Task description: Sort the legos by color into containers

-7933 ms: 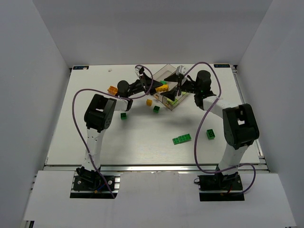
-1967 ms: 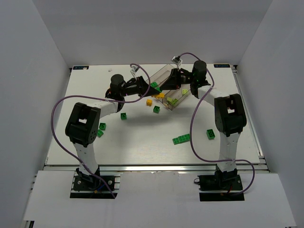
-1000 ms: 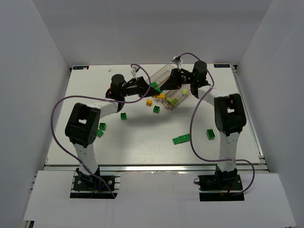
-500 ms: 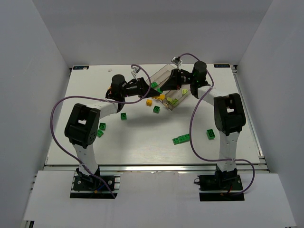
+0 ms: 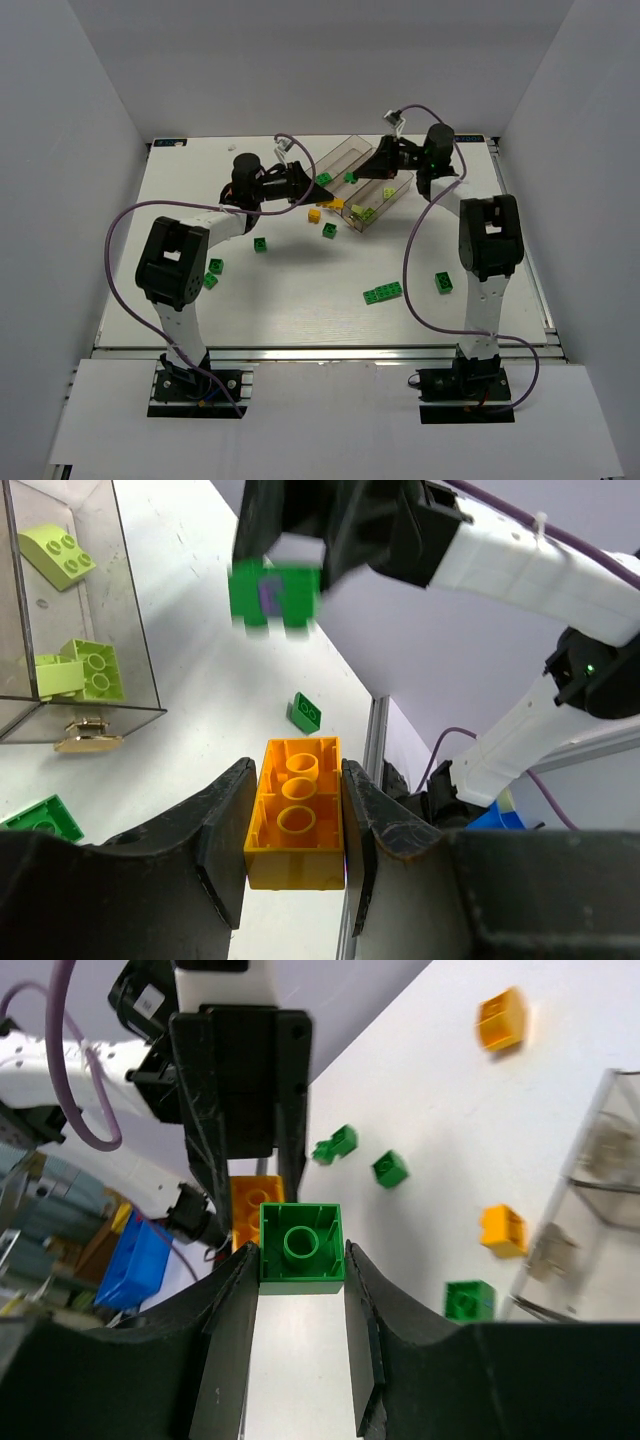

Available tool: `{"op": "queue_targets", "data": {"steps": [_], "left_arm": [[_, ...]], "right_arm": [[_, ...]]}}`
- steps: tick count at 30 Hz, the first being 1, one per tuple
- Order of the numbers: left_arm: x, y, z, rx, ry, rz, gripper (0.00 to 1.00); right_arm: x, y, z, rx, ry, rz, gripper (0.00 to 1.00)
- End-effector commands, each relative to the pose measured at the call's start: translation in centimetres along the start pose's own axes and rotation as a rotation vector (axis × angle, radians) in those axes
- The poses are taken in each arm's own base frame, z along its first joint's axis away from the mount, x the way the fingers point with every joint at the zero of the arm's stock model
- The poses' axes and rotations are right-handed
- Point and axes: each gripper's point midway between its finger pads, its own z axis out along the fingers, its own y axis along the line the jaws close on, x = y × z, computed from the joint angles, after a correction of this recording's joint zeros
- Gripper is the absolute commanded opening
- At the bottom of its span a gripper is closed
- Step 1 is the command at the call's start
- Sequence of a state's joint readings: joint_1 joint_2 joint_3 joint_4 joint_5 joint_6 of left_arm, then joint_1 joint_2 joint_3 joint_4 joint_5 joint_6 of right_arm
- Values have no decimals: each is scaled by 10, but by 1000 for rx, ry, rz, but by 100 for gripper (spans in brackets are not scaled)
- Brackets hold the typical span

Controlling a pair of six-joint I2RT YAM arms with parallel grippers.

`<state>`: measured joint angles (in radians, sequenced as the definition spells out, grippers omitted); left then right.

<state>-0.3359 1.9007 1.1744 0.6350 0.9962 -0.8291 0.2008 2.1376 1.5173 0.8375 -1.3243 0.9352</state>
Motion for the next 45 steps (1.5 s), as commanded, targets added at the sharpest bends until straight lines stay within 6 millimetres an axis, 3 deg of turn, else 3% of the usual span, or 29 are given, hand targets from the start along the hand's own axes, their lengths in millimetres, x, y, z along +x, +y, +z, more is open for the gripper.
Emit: {"op": "queue_targets", "data": {"steps": [1, 9, 13, 16, 19, 23, 28, 29, 37, 40, 43, 45], "left_arm": [[0, -11, -6, 29, 21, 23, 9], [1, -10, -7, 18, 22, 22, 9], [-2, 0, -14, -37, 14, 10, 8], [-9, 11, -24, -114, -2, 17, 8], [-15, 15, -36, -186, -33, 36, 8], [-18, 17, -50, -275, -59, 66, 8], [-14, 15, -62, -342, -58, 72, 8], [-22, 9, -66, -371, -92, 98, 8], [-16, 2, -84, -439, -161, 101, 8], [-16, -2, -90, -457, -193, 106, 9], [-19, -5, -92, -463, -214, 114, 9], [-21, -5, -92, -462, -220, 116, 9]], "right_arm": [[-21, -6, -15, 30, -50, -85, 11], [-25, -10, -15, 41, -57, -102, 10], [-34, -26, -15, 92, -54, -135, 9], [-44, -45, -15, 180, -50, -189, 9], [-62, -78, -17, 382, -45, -299, 9], [-73, -108, -16, 567, 7, -427, 2], [-74, -126, 0, 658, 56, -552, 2], [-73, -132, 0, 691, 61, -570, 4], [-69, -153, 27, 729, 73, -622, 8], [-66, -160, 31, 736, 83, -632, 14], [-63, -164, 37, 731, 93, -650, 25], [-59, -166, 42, 726, 102, -660, 39]]}}
